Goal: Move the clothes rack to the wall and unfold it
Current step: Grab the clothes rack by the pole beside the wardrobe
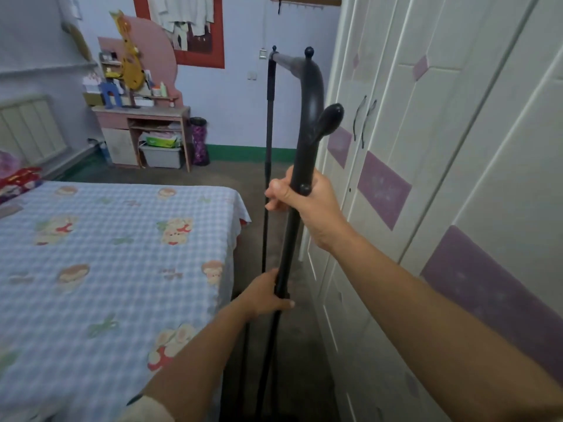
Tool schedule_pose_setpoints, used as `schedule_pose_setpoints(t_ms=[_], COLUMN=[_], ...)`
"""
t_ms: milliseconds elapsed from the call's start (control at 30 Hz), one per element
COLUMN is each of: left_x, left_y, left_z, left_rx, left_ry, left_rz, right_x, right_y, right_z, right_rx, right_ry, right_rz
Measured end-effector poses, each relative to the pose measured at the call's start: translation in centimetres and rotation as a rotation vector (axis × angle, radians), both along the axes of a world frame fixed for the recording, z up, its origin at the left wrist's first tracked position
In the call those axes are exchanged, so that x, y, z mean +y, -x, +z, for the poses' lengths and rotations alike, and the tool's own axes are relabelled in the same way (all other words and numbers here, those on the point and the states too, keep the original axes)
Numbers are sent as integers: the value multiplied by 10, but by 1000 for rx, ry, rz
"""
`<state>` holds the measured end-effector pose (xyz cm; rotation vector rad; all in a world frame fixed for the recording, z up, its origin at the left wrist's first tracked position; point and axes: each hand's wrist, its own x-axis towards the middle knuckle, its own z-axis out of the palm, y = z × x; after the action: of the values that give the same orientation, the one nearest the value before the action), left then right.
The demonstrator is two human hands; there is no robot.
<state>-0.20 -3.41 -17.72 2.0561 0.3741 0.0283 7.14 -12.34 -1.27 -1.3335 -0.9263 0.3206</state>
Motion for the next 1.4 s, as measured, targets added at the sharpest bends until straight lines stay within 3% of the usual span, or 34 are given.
schedule_pose_setpoints(t_ms=[167, 367, 733, 1400], left_x=[-4, -14, 1, 76], left_y=[-9, -18, -53, -196], left_z=[-33, -48, -48, -41], left_rx=[-52, -146, -172, -225], left_ry=[150, 320, 349, 325], left_rz=[181, 246, 171, 130], right_x=[13, 30, 46, 124], right_y=[8, 8, -26, -179], right_z=[-7, -14, -14, -19], right_rx=[20, 17, 30, -10], right_ry=[-70, -150, -200, -267], right_rz=[-131, -294, -418, -350])
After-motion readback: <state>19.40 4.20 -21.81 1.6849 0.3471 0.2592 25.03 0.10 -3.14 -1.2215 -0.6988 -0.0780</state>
